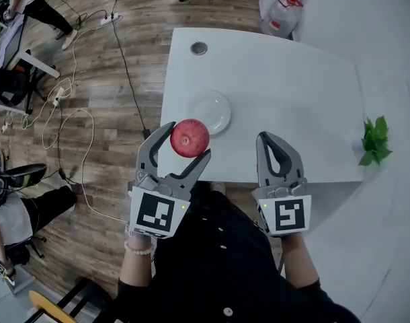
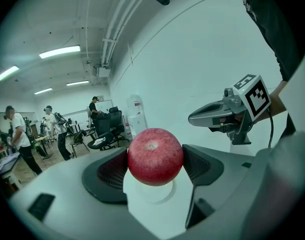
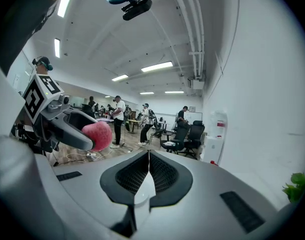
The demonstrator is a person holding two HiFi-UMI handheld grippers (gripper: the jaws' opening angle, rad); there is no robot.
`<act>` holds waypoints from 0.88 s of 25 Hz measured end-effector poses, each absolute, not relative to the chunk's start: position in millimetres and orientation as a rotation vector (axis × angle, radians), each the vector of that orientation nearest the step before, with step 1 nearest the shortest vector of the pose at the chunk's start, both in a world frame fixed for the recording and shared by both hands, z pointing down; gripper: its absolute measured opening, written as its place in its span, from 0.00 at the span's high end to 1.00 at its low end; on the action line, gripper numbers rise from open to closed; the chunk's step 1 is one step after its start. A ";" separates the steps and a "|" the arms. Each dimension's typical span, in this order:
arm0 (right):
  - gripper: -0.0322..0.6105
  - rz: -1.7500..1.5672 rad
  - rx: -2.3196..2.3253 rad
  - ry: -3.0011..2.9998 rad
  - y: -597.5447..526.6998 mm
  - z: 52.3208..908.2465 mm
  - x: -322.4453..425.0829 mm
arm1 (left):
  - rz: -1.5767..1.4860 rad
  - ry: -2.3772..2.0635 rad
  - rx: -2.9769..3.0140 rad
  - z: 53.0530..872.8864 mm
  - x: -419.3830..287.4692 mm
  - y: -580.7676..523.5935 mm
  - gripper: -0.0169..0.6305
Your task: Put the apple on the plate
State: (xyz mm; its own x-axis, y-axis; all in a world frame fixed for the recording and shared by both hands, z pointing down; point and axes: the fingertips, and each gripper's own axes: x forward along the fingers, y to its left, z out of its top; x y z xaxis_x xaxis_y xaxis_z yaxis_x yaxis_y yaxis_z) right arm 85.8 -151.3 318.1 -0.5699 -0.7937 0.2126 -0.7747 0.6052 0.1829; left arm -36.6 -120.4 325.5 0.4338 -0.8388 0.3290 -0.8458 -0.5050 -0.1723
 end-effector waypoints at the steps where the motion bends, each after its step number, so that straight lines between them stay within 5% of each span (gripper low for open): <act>1: 0.89 -0.097 1.289 -2.554 -153.2 318.0 85.2 | 0.600 -1.539 2.666 327.1 -37.2 -123.9 0.42; 22: 0.89 -0.027 1.406 -2.407 -174.1 335.3 95.1 | 0.683 -1.313 2.826 371.2 -27.7 -183.6 0.42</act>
State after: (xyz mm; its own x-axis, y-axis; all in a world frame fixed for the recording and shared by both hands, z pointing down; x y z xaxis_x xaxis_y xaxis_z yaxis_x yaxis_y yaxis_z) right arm 95.1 -174.1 335.3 -0.4449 -0.8475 0.2896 -0.8407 0.5066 0.1912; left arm -27.7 -183.6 371.2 0.5697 -0.7393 0.3591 -0.7186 -0.6601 -0.2189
